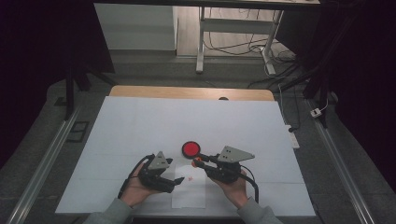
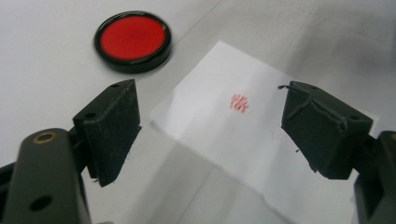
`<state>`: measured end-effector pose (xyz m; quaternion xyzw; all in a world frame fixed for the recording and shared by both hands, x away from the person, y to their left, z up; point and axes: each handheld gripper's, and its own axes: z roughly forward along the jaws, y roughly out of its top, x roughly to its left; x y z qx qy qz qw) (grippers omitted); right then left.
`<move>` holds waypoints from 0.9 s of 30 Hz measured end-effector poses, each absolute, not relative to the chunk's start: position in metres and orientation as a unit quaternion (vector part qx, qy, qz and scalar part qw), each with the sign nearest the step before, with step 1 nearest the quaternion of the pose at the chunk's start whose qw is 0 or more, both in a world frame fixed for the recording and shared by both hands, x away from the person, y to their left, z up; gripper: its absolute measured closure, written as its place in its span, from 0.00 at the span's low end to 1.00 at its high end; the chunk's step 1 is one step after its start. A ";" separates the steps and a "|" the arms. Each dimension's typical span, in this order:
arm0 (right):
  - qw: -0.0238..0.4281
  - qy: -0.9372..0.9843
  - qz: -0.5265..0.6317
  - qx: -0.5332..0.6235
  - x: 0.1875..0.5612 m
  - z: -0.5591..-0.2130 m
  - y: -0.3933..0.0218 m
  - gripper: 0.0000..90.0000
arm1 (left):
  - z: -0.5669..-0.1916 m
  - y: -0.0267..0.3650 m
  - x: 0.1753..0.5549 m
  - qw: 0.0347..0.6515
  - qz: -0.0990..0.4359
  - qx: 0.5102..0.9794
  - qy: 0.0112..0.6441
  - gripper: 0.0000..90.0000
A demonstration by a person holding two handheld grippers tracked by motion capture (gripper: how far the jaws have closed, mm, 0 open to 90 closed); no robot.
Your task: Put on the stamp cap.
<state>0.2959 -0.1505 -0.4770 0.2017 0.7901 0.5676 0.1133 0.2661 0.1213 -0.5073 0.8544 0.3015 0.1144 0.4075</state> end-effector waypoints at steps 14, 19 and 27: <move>0.126 0.785 0.568 0.214 0.302 -0.473 -0.160 0.80 | -0.504 0.168 0.256 0.405 0.137 0.838 0.339 0.21; 0.128 0.785 0.566 0.218 0.304 -0.472 -0.163 0.80 | -0.505 0.182 0.249 0.407 0.149 0.829 0.354 0.22; 0.134 0.785 0.563 0.223 0.307 -0.472 -0.166 0.80 | -0.507 0.198 0.247 0.411 0.152 0.819 0.370 0.22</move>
